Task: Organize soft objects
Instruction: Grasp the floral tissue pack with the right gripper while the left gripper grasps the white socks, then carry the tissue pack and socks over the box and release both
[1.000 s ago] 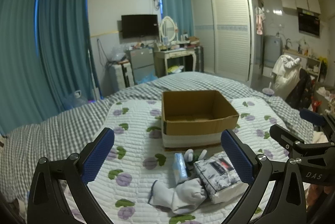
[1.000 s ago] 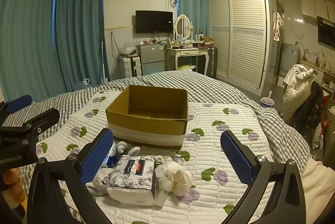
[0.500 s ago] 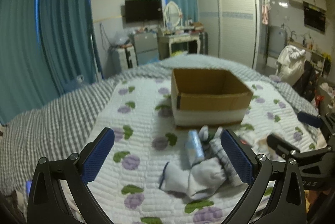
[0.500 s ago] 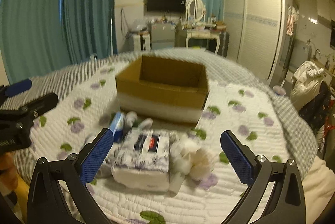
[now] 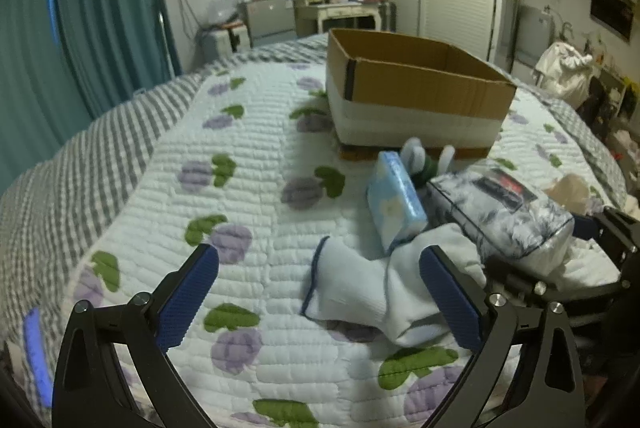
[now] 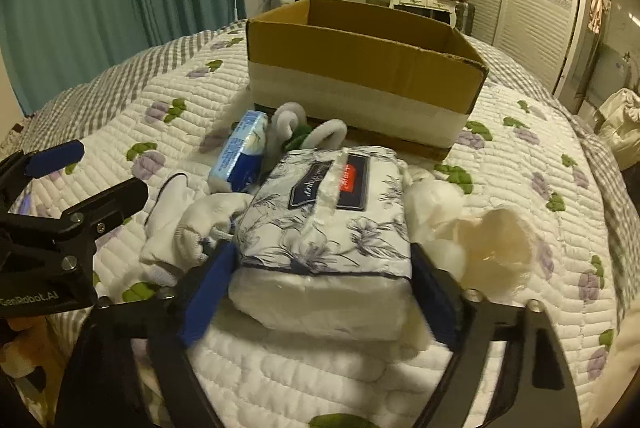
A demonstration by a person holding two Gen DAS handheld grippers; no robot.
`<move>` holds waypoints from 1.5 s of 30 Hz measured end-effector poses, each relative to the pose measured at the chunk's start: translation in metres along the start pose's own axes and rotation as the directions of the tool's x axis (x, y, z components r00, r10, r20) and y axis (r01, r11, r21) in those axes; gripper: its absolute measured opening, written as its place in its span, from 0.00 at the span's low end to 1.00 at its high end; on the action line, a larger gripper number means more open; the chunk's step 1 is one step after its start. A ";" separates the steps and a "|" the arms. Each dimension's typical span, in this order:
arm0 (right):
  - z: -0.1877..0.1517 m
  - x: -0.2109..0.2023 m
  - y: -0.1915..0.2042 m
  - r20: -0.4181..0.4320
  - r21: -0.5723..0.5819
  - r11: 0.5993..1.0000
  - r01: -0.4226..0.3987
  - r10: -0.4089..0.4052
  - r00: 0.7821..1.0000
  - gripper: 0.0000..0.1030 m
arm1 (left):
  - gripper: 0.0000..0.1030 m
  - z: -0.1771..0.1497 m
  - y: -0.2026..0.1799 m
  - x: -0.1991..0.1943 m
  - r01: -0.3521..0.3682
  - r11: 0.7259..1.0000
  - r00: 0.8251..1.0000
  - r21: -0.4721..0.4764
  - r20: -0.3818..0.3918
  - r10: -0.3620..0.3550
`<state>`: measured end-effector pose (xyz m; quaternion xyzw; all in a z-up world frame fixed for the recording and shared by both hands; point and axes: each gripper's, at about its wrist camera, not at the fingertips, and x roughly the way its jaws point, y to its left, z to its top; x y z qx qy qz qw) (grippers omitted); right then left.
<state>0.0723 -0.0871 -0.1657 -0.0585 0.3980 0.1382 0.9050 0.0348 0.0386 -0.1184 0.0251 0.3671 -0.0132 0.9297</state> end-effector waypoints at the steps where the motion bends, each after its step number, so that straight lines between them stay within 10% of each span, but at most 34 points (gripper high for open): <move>1: 0.000 -0.004 -0.003 0.015 0.008 1.000 -0.007 0.007 1.000 0.71 | 0.98 -0.001 -0.002 0.001 0.021 1.000 1.000 0.001 -0.007 -0.021; 16: 0.011 -0.044 -0.034 0.141 0.059 0.997 -0.042 0.034 0.990 0.62 | 0.96 -0.008 -0.047 0.036 0.226 0.974 0.966 0.008 -0.130 -0.223; 22: 0.011 -0.058 -0.040 0.169 0.070 0.996 -0.050 0.037 0.985 0.62 | 0.77 -0.007 -0.055 0.034 0.241 0.970 0.961 0.016 -0.141 -0.236; 27: 0.013 -0.075 -0.045 0.192 0.085 0.995 -0.053 0.035 0.981 0.62 | 0.38 -0.006 -0.055 0.015 0.195 0.979 0.975 0.053 -0.114 -0.189; 45: 0.047 -0.141 -0.053 0.339 0.091 0.994 -0.053 0.019 0.941 0.62 | 0.31 0.066 -0.049 -0.059 0.218 0.970 0.970 0.105 0.089 -0.228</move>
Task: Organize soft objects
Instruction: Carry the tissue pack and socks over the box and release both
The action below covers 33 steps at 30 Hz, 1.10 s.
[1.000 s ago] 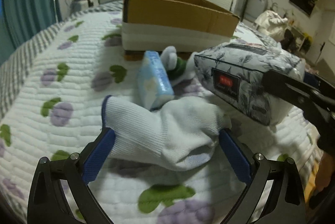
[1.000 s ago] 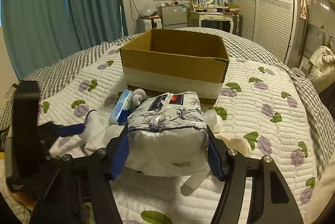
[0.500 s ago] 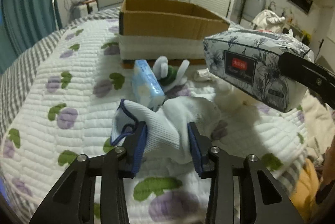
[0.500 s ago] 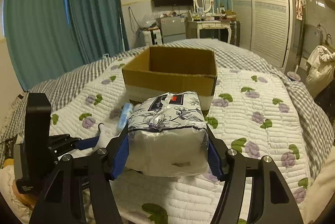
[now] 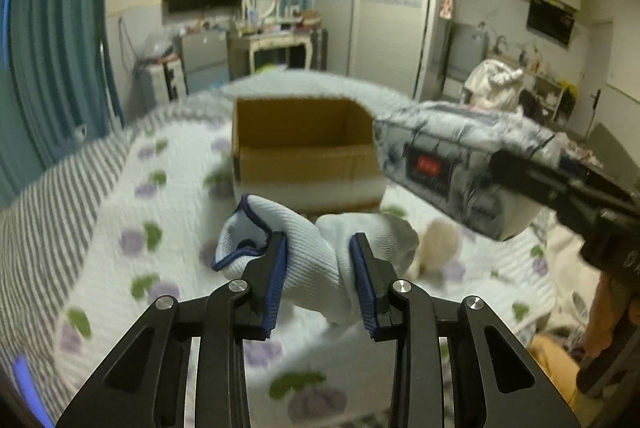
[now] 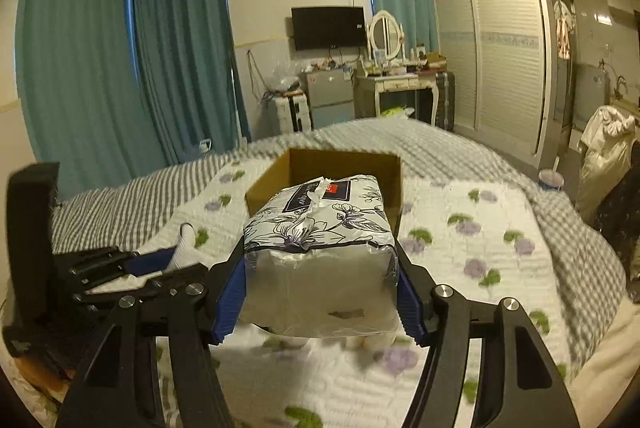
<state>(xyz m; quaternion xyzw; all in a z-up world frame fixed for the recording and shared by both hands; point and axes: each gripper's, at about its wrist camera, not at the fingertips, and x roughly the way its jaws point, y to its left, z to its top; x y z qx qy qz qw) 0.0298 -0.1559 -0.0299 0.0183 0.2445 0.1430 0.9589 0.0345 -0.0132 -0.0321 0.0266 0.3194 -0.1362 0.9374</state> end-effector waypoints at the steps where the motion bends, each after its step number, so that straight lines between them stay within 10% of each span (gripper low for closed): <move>1: 0.009 0.002 -0.003 0.012 0.001 1.000 -0.001 0.001 1.000 0.62 | 0.31 0.009 0.001 0.001 -0.001 1.000 1.000 0.005 0.012 0.001; 13: 0.097 0.105 -0.040 0.045 -0.007 1.000 -0.002 0.002 0.999 0.62 | 0.31 0.117 0.030 0.085 -0.062 0.998 0.993 0.032 0.100 0.059; 28: 0.073 0.246 -0.089 -0.114 0.093 0.996 0.006 0.005 0.993 0.73 | 0.37 0.115 0.044 0.200 -0.118 0.986 0.993 0.117 0.000 0.119; 33: 0.084 0.215 -0.085 -0.081 0.075 0.997 0.027 -0.021 0.997 0.81 | 0.67 0.125 0.038 0.173 -0.152 0.982 0.988 0.112 0.038 0.149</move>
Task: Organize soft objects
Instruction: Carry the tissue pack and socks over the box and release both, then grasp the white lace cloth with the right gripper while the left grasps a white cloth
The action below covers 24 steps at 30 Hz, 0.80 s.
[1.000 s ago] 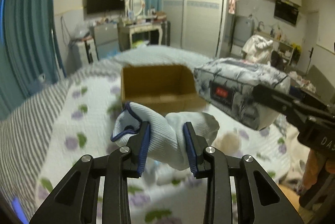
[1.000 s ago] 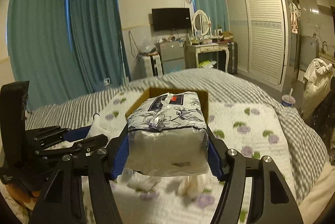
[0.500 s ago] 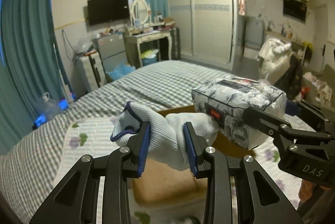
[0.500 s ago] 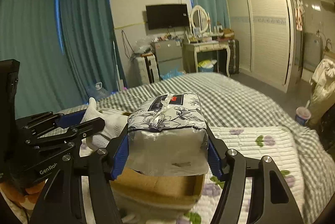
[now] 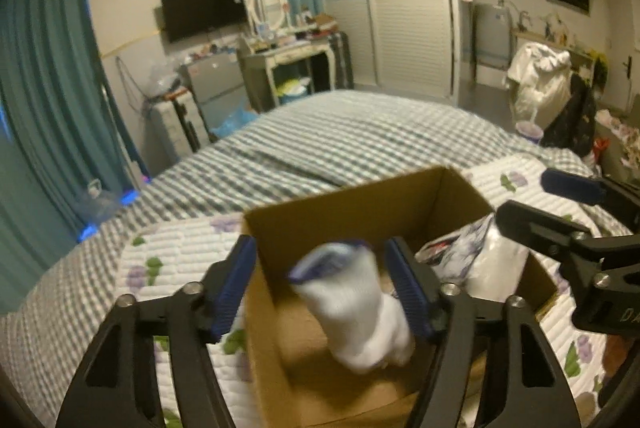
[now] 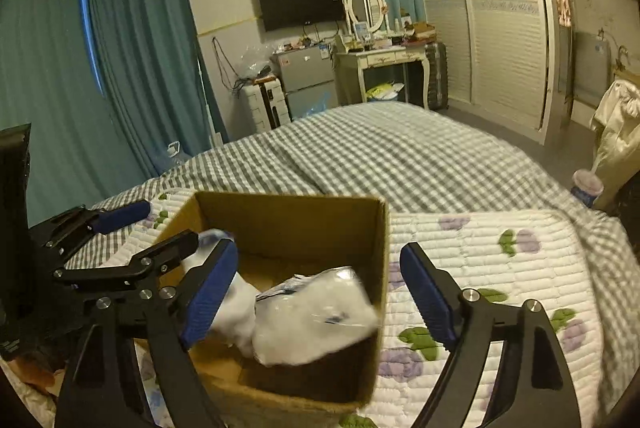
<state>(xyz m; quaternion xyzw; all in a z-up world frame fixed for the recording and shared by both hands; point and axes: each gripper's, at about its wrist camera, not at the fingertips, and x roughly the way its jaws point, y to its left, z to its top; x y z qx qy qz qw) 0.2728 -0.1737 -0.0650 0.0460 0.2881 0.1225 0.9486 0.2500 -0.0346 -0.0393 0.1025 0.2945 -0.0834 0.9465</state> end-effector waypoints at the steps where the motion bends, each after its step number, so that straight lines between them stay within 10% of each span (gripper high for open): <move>1: 0.002 -0.008 0.001 0.009 -0.004 1.000 0.002 -0.002 1.000 0.81 | 0.67 0.002 0.002 -0.007 -0.001 1.000 1.000 -0.004 0.009 0.001; 12: 0.025 -0.165 0.030 0.099 -0.091 0.994 0.056 -0.047 0.994 1.00 | 0.86 0.021 -0.003 -0.152 -0.042 0.999 0.986 -0.029 0.159 0.046; 24: -0.059 -0.225 0.044 0.004 -0.188 0.977 0.101 -0.102 0.995 1.00 | 0.86 -0.045 -0.026 -0.202 -0.010 0.993 0.995 -0.115 0.095 0.021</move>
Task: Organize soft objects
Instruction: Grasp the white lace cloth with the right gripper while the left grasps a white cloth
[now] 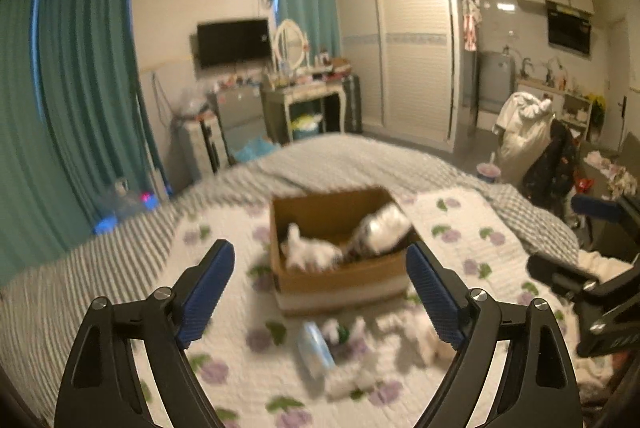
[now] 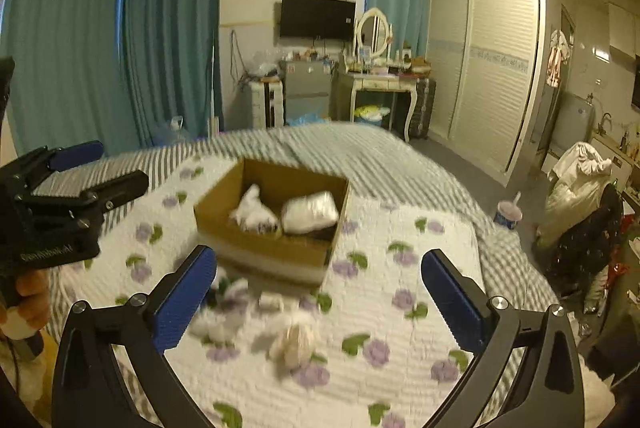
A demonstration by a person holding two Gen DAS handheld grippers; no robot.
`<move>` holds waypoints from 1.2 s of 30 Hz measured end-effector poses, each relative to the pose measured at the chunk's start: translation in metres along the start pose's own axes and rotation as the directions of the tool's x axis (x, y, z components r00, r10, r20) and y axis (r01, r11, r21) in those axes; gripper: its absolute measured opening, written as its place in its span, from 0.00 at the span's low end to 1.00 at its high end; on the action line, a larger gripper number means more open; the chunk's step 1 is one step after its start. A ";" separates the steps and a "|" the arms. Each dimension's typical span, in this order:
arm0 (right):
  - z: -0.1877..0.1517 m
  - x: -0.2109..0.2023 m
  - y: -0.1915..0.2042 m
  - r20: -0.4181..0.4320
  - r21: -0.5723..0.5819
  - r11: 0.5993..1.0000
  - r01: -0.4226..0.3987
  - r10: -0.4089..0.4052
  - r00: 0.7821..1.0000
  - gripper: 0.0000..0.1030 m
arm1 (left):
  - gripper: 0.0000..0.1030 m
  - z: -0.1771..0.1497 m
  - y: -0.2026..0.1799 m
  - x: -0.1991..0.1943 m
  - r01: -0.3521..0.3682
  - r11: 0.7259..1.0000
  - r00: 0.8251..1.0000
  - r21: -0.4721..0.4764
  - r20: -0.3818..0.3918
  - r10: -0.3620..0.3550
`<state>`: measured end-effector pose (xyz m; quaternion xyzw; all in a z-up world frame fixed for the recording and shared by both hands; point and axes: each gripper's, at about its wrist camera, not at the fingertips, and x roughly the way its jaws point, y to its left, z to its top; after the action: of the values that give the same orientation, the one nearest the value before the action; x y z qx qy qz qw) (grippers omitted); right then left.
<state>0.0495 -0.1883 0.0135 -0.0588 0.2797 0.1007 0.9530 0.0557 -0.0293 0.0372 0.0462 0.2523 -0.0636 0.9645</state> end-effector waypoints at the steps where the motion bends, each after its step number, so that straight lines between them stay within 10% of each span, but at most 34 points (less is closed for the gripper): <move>1: -0.008 0.005 0.001 -0.014 0.001 1.000 -0.003 0.003 1.000 1.00 | 0.86 -0.011 -0.001 0.004 0.004 1.000 1.000 -0.018 -0.020 -0.005; 8: -0.059 0.061 0.010 -0.137 0.017 0.999 -0.044 0.046 0.990 1.00 | 0.86 -0.077 -0.011 0.049 0.007 0.998 0.983 -0.056 -0.180 -0.017; 14: -0.090 0.109 0.008 -0.234 0.039 0.997 -0.067 0.074 0.969 0.94 | 0.84 -0.135 -0.027 0.086 0.060 0.994 0.936 -0.088 -0.341 -0.087; 23: -0.115 0.158 0.010 -0.321 0.074 0.990 -0.121 0.138 0.937 0.82 | 0.74 -0.156 -0.038 0.128 0.069 0.994 0.891 -0.085 -0.442 -0.100; 32: -0.124 0.179 0.006 -0.358 0.112 0.984 -0.141 0.172 0.918 0.30 | 0.46 -0.162 -0.036 0.143 0.080 0.993 0.875 -0.082 -0.472 -0.110; 36: -0.122 0.170 0.005 -0.337 0.109 0.984 -0.139 0.168 0.927 0.23 | 0.31 -0.162 -0.035 0.139 0.103 0.990 0.868 -0.094 -0.477 -0.136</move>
<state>0.1248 -0.1765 -0.1820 -0.0137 0.4498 0.1515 0.8801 0.0924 -0.0578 -0.1741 0.0135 0.4889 -0.1012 0.8664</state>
